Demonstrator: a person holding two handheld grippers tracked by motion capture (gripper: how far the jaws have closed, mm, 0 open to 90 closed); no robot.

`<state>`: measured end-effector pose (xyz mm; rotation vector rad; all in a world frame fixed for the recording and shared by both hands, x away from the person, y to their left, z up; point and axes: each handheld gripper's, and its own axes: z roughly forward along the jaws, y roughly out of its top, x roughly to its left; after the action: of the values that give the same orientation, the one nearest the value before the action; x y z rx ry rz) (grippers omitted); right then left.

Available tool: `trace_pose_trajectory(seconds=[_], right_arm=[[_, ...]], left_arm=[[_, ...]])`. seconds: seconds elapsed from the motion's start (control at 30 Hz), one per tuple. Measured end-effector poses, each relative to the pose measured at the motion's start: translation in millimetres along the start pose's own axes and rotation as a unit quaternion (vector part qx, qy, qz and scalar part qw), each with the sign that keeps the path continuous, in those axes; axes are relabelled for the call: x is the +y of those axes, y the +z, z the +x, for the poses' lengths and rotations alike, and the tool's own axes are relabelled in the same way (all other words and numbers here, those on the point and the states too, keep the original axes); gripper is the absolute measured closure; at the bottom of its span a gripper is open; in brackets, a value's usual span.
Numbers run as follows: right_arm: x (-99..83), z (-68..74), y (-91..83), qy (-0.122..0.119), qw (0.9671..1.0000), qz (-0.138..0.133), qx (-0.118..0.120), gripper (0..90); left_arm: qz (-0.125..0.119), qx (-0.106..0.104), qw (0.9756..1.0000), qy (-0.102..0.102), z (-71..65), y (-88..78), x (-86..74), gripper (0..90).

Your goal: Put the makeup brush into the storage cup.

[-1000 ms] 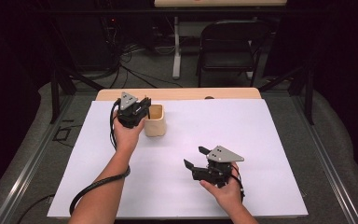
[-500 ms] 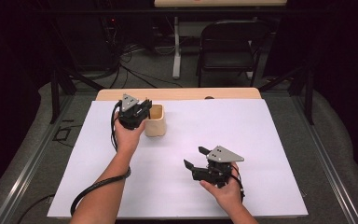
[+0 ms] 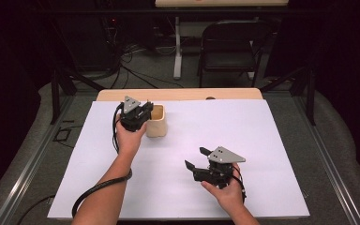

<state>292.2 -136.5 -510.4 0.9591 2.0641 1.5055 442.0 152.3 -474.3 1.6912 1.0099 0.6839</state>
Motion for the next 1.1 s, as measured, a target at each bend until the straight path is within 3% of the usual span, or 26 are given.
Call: trace_pose_trajectory(seconds=[1.1], right_arm=[[-1.3, 0.8, 1.8, 0.001, 1.0000, 0.003, 0.005, 28.1]], left_arm=[[0.018, 0.012, 0.9997, -0.007, 8.1, 1.5, -13.2, 83.3]])
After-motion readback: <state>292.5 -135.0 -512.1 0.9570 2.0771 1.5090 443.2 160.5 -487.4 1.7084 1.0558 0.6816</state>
